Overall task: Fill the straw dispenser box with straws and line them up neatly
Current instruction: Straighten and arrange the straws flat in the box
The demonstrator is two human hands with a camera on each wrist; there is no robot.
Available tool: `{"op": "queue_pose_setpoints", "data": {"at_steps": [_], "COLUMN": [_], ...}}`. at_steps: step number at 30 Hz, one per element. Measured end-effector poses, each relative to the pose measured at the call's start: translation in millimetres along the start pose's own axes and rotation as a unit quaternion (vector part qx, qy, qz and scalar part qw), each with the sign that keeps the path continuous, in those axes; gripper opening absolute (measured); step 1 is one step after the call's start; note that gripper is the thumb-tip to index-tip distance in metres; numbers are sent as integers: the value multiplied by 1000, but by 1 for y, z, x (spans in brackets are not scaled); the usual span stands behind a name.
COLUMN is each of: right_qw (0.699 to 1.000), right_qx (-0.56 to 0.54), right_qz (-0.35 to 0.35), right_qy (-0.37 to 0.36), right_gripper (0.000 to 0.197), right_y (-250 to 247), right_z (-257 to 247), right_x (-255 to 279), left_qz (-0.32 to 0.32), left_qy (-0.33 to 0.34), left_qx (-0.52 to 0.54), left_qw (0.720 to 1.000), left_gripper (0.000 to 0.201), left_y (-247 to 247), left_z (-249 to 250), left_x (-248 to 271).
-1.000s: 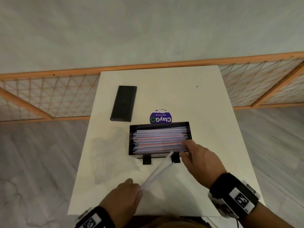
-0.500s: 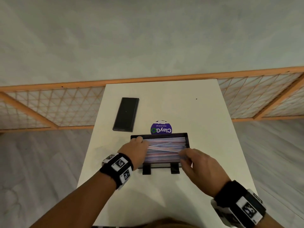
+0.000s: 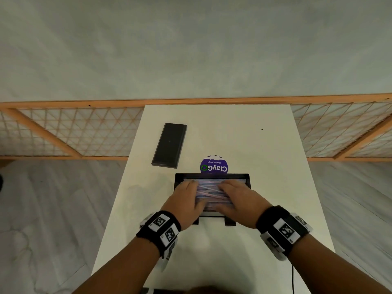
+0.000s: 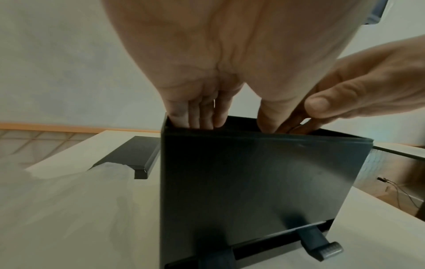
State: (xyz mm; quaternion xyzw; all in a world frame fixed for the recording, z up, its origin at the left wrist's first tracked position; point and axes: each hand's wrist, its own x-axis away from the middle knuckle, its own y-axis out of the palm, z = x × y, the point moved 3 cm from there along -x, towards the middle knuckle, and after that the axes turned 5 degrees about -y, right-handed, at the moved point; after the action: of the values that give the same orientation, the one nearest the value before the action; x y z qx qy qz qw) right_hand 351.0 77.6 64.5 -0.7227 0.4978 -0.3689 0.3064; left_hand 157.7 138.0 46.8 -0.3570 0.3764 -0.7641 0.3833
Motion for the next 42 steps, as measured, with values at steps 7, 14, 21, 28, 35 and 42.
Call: {"op": "queue_pose_setpoints", "data": {"at_steps": [7,14,21,28,35,42], "right_qw": [996,984,969,965,955,951], "right_qx": [30,76,95,82,85,29], "right_qz": [-46,-87,-165,-176,-248,-279], "right_qy": [73,133,159,178,137,130], "right_gripper": [103,43,55,58,62,70], "right_y": [12,-3,8,7,11,0], "right_z": [6,0,-3,-9,-9,-11], "right_x": [-29,-36,-52,-68,-83,-81], "left_qz": [-25,-28,-21,36,-8,-1], "left_qy": [17,68,111,104,76,72], "left_qx": [-33,-122,-243,-217,-213,-215], "left_qw": [999,990,963,970,974,974], "left_gripper": [50,47,62,48,73,69], "left_y": [6,10,17,21,24,23], "left_z": [-3,-9,-8,-6,-7,-7], "left_x": [-7,-14,-7,-4,-5,-4]}}
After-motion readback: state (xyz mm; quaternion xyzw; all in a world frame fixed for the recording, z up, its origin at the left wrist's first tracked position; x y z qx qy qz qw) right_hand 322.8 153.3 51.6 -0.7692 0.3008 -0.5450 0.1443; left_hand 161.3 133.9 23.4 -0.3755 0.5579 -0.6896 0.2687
